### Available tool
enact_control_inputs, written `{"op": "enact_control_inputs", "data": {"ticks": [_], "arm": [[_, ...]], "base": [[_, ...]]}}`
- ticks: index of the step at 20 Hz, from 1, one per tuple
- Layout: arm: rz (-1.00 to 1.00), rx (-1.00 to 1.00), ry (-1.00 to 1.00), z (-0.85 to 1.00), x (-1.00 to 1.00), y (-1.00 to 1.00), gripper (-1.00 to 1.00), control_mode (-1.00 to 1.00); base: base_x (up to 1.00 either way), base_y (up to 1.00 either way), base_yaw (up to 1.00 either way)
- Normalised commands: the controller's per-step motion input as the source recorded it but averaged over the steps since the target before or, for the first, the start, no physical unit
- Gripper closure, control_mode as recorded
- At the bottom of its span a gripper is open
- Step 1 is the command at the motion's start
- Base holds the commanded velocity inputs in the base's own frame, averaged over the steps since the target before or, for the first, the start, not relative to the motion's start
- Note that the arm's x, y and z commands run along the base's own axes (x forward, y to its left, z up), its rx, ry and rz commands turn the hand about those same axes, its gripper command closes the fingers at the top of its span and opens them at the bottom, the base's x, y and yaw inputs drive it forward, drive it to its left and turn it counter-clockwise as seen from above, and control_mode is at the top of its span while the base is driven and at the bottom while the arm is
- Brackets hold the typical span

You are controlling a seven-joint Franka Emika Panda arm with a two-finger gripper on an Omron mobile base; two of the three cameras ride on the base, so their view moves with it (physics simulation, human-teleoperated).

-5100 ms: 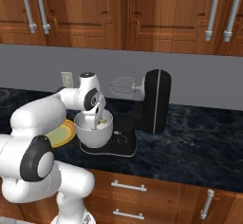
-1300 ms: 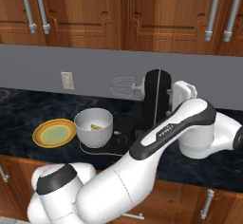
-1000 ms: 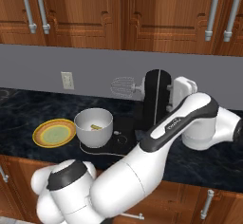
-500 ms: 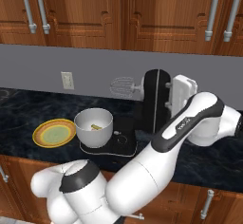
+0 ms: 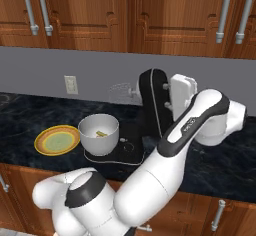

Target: Add butter and sugar cubes to the stand mixer bowl and then turn on the stand mixer to begin making frosting.

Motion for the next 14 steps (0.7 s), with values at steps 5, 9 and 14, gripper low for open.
{"op": "enact_control_inputs", "data": {"ticks": [5,9,14], "arm": [[0.06,-0.13,0.00,0.00,0.07,0.95,-1.00,-1.00],[0.05,-0.20,0.00,-0.02,0.02,1.00,-1.00,-1.00],[0.04,-0.25,0.01,-0.18,0.00,1.00,-1.00,-1.00]], "base": [[0.00,0.00,0.00],[0.00,0.00,0.00],[0.00,0.00,0.00]]}}
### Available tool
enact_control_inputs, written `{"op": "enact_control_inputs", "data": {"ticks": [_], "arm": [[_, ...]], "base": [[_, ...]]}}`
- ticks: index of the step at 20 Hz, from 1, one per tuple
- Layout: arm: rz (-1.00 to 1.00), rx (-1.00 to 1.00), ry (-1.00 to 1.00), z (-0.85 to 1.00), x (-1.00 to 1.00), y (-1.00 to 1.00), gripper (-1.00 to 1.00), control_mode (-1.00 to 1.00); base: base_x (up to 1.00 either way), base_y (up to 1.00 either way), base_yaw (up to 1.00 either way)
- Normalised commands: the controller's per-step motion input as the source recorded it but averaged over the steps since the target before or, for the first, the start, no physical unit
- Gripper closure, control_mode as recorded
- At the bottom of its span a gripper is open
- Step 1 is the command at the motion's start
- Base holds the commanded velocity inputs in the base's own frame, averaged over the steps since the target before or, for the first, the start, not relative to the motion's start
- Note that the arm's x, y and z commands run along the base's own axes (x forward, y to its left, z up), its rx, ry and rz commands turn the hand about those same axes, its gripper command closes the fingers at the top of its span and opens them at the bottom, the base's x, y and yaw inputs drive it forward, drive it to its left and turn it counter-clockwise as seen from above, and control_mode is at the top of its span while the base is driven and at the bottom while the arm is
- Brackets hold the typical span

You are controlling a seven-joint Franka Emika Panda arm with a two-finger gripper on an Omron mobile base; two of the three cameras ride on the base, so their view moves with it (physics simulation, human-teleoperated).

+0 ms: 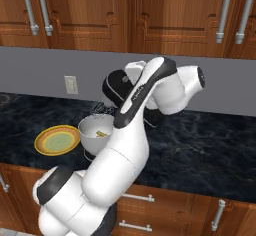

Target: Add butter and sugar cubes to the stand mixer bowl and then turn on the stand mixer to begin making frosting.

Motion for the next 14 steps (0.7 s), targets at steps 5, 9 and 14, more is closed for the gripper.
{"op": "enact_control_inputs", "data": {"ticks": [5,9,14], "arm": [[0.02,-0.27,0.04,-0.42,0.00,1.00,-1.00,-1.00],[0.00,-0.31,0.11,-0.69,0.05,1.00,-1.00,-1.00],[0.00,-0.33,0.16,-0.88,0.07,0.89,-1.00,-1.00]], "base": [[0.00,0.00,0.00],[0.00,0.00,0.00],[0.00,0.00,0.00]]}}
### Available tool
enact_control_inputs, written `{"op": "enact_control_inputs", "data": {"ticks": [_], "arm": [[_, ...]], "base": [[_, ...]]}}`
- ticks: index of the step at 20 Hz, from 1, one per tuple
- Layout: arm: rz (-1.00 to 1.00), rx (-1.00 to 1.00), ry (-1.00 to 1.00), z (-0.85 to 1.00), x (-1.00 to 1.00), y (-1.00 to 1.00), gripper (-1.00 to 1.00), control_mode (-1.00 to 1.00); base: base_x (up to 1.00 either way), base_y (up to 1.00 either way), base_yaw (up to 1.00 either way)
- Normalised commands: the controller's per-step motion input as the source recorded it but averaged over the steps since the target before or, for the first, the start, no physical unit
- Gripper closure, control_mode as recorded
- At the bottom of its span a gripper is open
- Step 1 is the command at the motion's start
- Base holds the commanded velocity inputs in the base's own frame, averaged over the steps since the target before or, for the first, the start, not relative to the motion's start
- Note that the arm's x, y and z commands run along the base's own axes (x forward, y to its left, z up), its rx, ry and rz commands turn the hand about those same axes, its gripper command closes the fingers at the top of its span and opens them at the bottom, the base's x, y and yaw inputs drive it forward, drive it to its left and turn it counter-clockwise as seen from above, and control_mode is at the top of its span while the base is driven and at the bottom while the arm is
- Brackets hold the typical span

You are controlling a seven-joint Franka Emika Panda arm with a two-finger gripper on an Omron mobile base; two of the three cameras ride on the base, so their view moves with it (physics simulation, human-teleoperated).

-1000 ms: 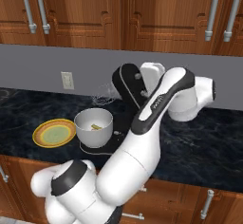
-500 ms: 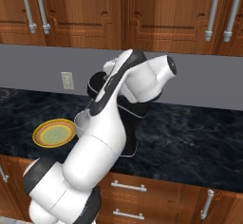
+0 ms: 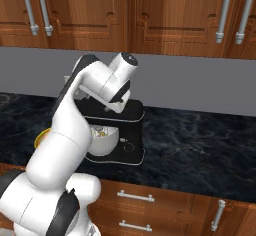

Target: Add butter and sugar cubes to the stand mixer bowl and then turn on the stand mixer to begin making frosting.

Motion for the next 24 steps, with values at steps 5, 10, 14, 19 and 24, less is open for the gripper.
{"op": "enact_control_inputs", "data": {"ticks": [5,10,14,19,24], "arm": [[0.00,-0.25,-0.01,-0.09,-0.27,0.44,-1.00,-1.00],[0.00,-0.12,-0.07,0.61,-0.81,0.01,-1.00,-1.00],[0.00,-0.13,-0.02,0.23,-0.99,-0.12,-1.00,-1.00],[0.00,-0.21,0.00,0.00,-0.88,-0.32,-1.00,-1.00],[0.00,-0.22,0.00,-0.03,-0.29,-0.55,-1.00,-1.00]], "base": [[0.00,0.00,0.00],[0.00,0.00,0.00],[0.00,0.00,0.00],[0.00,0.00,0.00],[0.00,0.00,0.00]]}}
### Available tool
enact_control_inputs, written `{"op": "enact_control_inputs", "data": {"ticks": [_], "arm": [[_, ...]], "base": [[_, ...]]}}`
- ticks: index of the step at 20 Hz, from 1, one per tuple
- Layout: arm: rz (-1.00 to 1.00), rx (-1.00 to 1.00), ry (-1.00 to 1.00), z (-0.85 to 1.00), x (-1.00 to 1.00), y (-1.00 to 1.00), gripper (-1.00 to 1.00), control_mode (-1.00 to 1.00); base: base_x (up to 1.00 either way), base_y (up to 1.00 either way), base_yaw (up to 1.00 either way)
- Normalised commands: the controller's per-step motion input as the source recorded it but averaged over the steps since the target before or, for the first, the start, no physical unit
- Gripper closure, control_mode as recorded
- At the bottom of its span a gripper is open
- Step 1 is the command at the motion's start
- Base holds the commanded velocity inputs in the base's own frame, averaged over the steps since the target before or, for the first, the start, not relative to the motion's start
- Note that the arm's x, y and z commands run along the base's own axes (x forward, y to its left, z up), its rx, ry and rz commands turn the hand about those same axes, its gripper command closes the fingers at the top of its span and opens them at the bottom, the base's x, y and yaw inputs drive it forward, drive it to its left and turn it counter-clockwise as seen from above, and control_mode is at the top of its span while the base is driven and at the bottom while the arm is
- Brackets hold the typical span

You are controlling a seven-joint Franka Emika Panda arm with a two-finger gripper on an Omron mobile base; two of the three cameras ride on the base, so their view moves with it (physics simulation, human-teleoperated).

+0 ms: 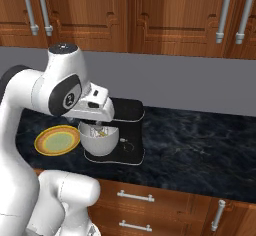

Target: Add butter and sugar cubes to the stand mixer bowl and then turn on the stand mixer to begin making frosting.

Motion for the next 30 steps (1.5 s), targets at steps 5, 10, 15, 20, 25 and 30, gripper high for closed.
{"op": "enact_control_inputs", "data": {"ticks": [5,10,15,20,25,30], "arm": [[0.00,-0.21,-0.04,-0.29,-0.05,-0.53,-1.00,-1.00],[0.00,-0.10,-0.02,-0.53,0.00,-0.48,-1.00,-1.00],[0.00,0.03,0.00,-0.52,0.00,-0.44,-1.00,-1.00],[0.01,0.02,0.00,-0.34,0.00,-0.06,-1.00,-1.00],[0.00,-0.05,0.00,-0.28,0.01,0.35,-1.00,-1.00],[0.00,-0.07,0.00,-0.34,0.30,0.12,-1.00,-1.00]], "base": [[0.00,0.00,0.00],[0.00,0.00,0.00],[0.00,0.00,0.00],[0.00,0.00,0.00],[0.00,0.00,0.00],[0.00,0.00,0.00]]}}
